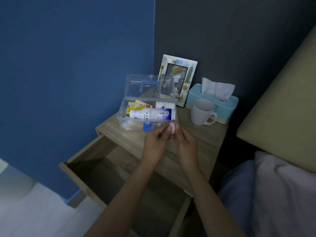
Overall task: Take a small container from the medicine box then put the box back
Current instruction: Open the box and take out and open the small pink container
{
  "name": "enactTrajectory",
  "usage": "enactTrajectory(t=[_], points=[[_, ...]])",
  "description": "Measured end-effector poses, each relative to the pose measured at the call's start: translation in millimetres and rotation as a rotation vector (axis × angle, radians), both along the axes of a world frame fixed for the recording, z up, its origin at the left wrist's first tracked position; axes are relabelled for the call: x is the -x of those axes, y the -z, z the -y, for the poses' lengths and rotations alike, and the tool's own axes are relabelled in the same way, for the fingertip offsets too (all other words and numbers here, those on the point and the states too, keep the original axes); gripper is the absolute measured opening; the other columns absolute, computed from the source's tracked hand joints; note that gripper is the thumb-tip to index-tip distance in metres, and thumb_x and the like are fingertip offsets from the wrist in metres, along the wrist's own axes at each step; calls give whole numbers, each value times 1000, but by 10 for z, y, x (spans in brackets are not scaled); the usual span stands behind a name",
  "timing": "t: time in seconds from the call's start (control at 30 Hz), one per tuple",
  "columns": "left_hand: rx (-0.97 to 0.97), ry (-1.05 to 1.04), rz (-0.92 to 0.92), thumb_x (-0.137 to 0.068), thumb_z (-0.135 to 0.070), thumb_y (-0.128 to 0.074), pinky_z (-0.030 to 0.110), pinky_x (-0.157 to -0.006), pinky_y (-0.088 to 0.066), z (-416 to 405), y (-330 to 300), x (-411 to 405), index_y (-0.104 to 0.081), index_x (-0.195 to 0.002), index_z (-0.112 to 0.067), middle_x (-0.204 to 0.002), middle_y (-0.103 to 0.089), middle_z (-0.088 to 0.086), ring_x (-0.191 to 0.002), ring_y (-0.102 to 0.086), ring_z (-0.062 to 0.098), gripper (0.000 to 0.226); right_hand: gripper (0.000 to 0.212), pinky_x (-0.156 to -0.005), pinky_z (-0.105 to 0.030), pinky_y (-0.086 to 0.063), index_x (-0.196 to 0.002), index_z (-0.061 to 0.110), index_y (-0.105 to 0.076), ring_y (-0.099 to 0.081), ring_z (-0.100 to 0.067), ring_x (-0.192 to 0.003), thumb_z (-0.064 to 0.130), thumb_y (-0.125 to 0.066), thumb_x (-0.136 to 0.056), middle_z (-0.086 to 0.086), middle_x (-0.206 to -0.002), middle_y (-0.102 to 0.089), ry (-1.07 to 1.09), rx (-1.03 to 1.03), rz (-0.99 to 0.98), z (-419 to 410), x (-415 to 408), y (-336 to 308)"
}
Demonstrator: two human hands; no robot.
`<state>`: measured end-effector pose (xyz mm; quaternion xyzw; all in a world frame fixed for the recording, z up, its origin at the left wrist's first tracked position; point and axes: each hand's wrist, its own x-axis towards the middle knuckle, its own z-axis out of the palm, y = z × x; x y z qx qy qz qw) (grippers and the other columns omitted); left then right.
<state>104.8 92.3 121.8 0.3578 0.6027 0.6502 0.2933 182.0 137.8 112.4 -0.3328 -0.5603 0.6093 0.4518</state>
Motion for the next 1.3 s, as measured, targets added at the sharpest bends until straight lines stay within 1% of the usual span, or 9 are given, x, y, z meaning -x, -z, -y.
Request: enactTrajectory(t=[0.1, 0.23, 0.37, 0.5, 0.67, 0.83, 1.0, 1.1, 1.3], points=[[3, 3, -133, -96, -16, -51, 32, -94, -53, -13, -14, -64, -62, -124, -12, -109, -71, 7, -101, -67, 15, 30, 25, -100, -30, -50, -118, 22, -63, -65, -15, -112, 13, -51, -98, -5, -117, -70, 45, -13, -47, 41, -3, -8], [-1, -25, -182, -96, -17, -51, 33, -90, -54, -14, 2, -61, -64, -121, -6, -107, -72, 12, -100, -68, 19, 30, 25, -79, -17, -52, -103, 30, -68, -68, -1, -91, 16, -48, -100, 8, -97, -73, 61, -60, -34, 74, -5, -4], [7, -58, -160, -97, -19, -50, 23, -77, -55, -47, 49, -102, -66, -110, -6, -96, -70, 6, -86, -67, 12, 25, 27, -77, -19, -53, -112, 10, -69, -68, -8, -90, 15, -46, -101, -6, -101, -73, 86, -64, -29, 83, -8, 50], [88, -81, -160, -99, -30, -42, 9, -59, -46, -65, 110, -97, -65, -91, -12, -76, -64, -2, -69, -60, 6, 30, 28, -73, -6, -49, -124, 14, -61, -66, 13, -91, 11, -48, -99, 11, -107, -68, 72, -52, -9, 111, -3, 86], [136, -71, -78, -98, -39, -40, 17, -65, -49, -36, 137, -69, -64, -93, -20, -84, -67, -2, -77, -65, 10, 31, 28, -93, -28, -51, -118, 8, -65, -66, -19, -109, 12, -44, -101, -10, -116, -70, 49, -28, 11, 69, -25, 94], [109, -86, -135, -96, -33, -48, 9, -61, -47, -7, 220, -81, -64, -91, -12, -78, -66, 0, -73, -63, 11, 26, 26, -79, -17, -53, -116, 5, -65, -66, -13, -95, 11, -45, -101, -18, -114, -70, 70, 13, 17, 79, -6, 134], [122, -113, -136, -97, -38, -44, 22, -67, -50, -23, 202, -80, -67, -87, -12, -80, -69, 7, -75, -66, 17, 36, 29, -99, -44, -50, -120, 2, -64, -65, -28, -112, 13, -46, -100, -16, -117, -69, 73, 31, 39, 89, -31, 133], [62, -104, -110, -94, -27, -54, 12, -70, -49, 5, 183, -83, -64, -92, -21, -84, -68, -5, -81, -66, 11, 13, 30, -100, -46, -50, -122, -2, -63, -64, -30, -112, 11, -47, -100, -18, -117, -69, 80, 20, 67, 101, -25, 126], [146, -123, 1, -95, -40, -46, 24, -71, -51, 2, 171, -82, -64, -92, -16, -87, -68, 2, -83, -66, 16, 30, 32, -103, -47, -47, -124, -2, -61, -63, -29, -115, 11, -45, -101, -18, -121, -68, 64, 34, 79, 130, -31, 116]])
